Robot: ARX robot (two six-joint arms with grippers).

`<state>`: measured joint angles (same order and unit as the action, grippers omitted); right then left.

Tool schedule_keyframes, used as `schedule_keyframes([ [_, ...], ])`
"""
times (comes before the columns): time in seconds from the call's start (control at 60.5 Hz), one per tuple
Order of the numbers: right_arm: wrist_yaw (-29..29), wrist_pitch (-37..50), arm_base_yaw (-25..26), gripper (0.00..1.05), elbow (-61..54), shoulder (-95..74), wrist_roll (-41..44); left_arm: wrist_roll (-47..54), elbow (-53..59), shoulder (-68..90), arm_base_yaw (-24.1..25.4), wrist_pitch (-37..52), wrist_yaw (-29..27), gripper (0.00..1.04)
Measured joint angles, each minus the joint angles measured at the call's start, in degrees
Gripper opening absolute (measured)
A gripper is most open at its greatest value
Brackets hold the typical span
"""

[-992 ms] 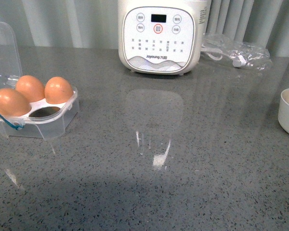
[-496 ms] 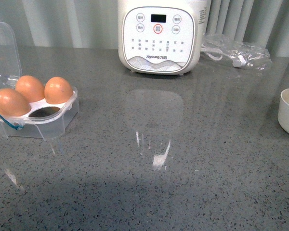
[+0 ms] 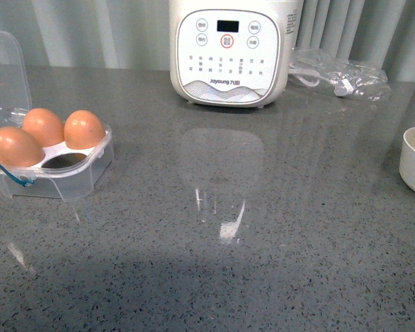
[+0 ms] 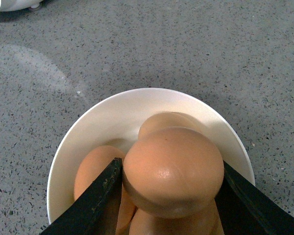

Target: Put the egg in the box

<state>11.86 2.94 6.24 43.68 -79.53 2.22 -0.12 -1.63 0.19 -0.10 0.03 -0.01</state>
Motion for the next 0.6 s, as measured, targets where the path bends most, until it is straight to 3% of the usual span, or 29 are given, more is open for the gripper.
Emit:
schedule_keyframes([
  [0.347, -1.1, 0.6, -0.9, 0.46, 0.0, 1.6, 2.1, 0.0, 0.0, 0.0, 0.0, 0.0, 0.0, 0.98],
  [0.595, 2.1, 1.3, -6.9, 0.46, 4.6, 3.7, 2.1, 0.0, 0.0, 0.0, 0.0, 0.0, 0.0, 0.98],
])
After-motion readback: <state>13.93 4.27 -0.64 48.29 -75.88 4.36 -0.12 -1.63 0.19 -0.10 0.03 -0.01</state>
